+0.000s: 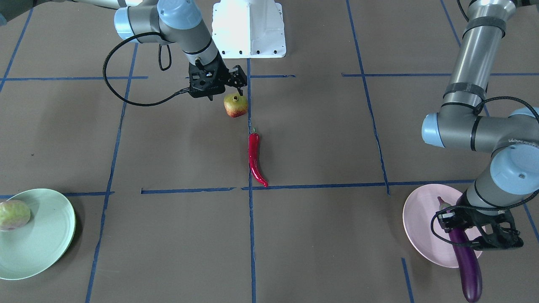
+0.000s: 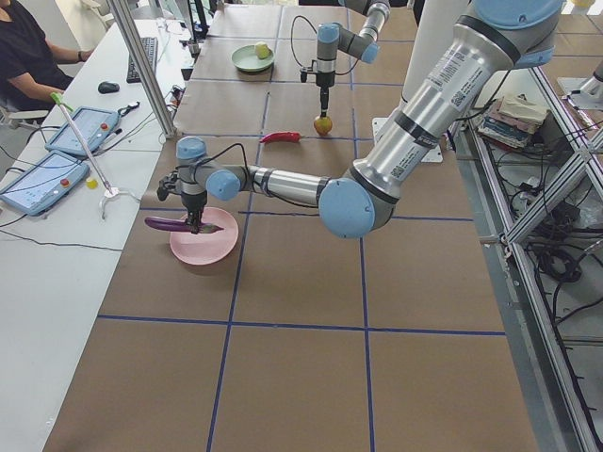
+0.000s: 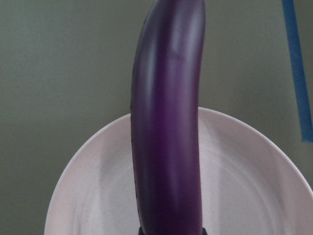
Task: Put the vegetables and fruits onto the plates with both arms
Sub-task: 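Lift pomegranate with right gripper while left gripper reaches the red chili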
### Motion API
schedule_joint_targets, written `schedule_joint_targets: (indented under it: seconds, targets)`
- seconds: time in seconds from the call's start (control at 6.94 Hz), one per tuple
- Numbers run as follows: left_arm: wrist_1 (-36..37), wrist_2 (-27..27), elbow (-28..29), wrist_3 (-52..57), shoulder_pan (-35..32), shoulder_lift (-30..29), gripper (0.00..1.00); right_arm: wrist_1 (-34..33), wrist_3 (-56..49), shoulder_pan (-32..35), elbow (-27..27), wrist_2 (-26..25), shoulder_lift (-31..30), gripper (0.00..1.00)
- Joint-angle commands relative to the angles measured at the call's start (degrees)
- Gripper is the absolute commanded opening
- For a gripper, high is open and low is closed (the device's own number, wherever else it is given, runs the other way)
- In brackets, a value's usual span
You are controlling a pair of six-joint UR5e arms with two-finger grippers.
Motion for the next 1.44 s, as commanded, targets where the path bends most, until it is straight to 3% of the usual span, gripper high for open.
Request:
schedule_joint_targets:
  seconds: [0.0,0.29,0.43,0.58,0.72,0.86,1.01,1.15,1.3]
  targets:
    - [-2.0,0.1,2.2,0.0,-0.2,-0.2,1.00,-1.5,-0.3,-2.3,-2.3,-3.9,1.9,1.00]
    - [-2.0,-0.1,1.8,-1.5,-0.2,-0.7,1.00,-1.5,-0.2,-3.4,-5.7,-5.7,4.2,1.00]
    - [-2.1,-1.4,0.3,-5.3,-0.1,-1.2,1.00,-1.5,-0.2,-4.0,-6.3,-8.1,4.3,0.95]
    - [-2.2,-4.1,-3.9,-9.7,1.0,-0.8,1.00,-1.5,-0.2,-4.4,-6.2,-10.5,4.3,0.49]
    - [-2.2,-5.1,-9.7,-16.9,5.7,-0.5,1.00,-1.5,-0.2,-4.3,-5.8,-10.8,4.2,0.18]
    - [-2.3,-5.1,-16.2,-25.5,11.3,0.3,1.00,-1.6,-0.3,-2.6,-3.7,-10.4,3.8,0.02]
    - [-2.0,-4.7,-22.2,-28.6,18.1,0.4,1.00,-1.7,-0.7,1.3,0.4,-8.0,1.8,0.00]
    - [-2.0,-3.7,-22.7,-34.6,23.6,-1.1,1.00,-1.7,-3.3,8.8,2.0,-1.4,-1.1,0.00]
    - [-1.4,1.6,-22.3,-36.2,28.0,-5.2,1.00,-1.8,-12.4,17.2,1.6,4.0,-3.8,0.00]
